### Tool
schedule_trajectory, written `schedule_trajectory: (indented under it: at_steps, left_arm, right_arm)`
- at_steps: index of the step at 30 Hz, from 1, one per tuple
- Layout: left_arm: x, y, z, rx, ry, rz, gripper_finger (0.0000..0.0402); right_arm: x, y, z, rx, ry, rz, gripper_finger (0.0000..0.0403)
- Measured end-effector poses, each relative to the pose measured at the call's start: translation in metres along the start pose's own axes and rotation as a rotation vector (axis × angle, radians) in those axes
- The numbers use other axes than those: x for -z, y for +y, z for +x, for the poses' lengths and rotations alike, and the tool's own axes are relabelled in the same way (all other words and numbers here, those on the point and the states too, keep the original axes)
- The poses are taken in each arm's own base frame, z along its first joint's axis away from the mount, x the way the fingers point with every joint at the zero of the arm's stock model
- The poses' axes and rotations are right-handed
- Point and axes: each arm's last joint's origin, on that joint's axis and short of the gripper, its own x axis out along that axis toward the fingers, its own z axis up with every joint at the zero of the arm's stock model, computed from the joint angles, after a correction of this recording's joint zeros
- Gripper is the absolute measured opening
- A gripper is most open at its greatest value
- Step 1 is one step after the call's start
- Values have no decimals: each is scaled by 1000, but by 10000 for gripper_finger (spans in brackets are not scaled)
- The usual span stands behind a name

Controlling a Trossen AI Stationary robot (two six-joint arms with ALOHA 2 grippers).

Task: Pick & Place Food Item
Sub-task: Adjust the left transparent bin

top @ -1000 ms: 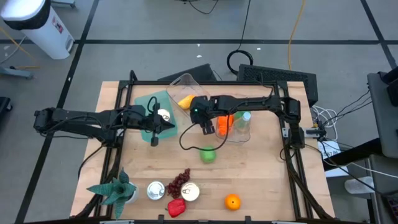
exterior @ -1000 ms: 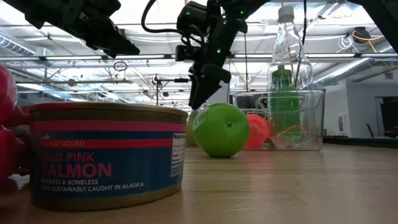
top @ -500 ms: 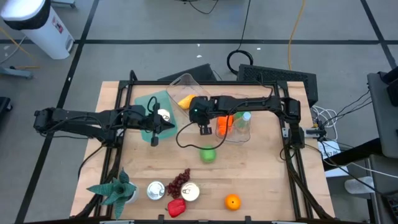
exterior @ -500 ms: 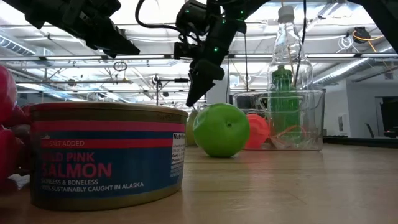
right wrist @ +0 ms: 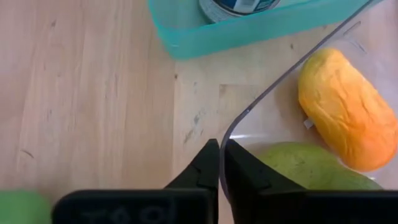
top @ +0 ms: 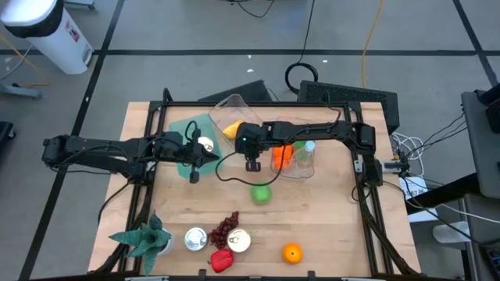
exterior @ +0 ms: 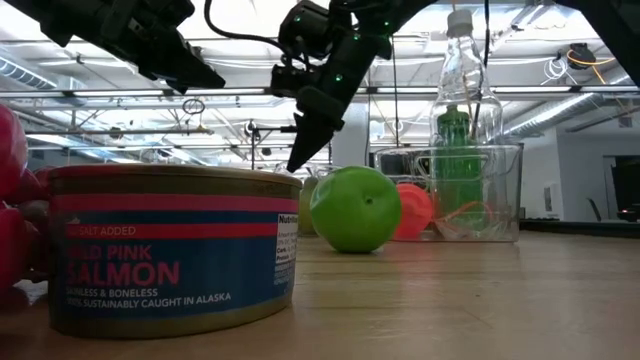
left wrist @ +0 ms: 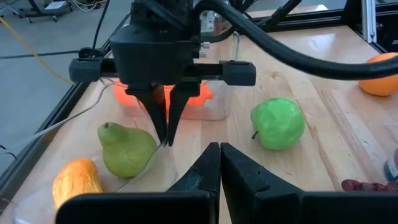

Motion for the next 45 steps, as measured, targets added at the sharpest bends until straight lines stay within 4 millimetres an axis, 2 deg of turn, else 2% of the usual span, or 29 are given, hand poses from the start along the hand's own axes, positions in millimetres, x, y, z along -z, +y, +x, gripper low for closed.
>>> schedule_trajectory:
  at_steps: [10,18,23,28,34,37,42,45]
  left_arm:
    - [-1,0,0,-1,-11,-4,21]
    - [-1,0,0,-1,-11,-5,21]
    - [-1,0,0,0,-11,-11,21]
    - [-1,0,0,2,-7,-12,21]
    - [0,0,0,3,-4,-9,21]
    - [0,0,0,4,5,-9,21]
    - [0,0,0,4,1,-4,21]
    - [0,0,0,4,3,-4,21]
  right_arm:
    - [-5,1,2,3,-54,148,4]
    - [-13,9,10,-6,-134,151,16]
    - [-19,13,0,2,-164,45,26]
    - [-24,14,-17,5,-200,20,69]
    - [-19,14,-25,-1,-142,-3,131]
    - [-10,12,-38,-8,-60,-49,151]
    - [4,5,-42,-9,67,-94,159]
    - [5,3,-41,22,93,-127,155]
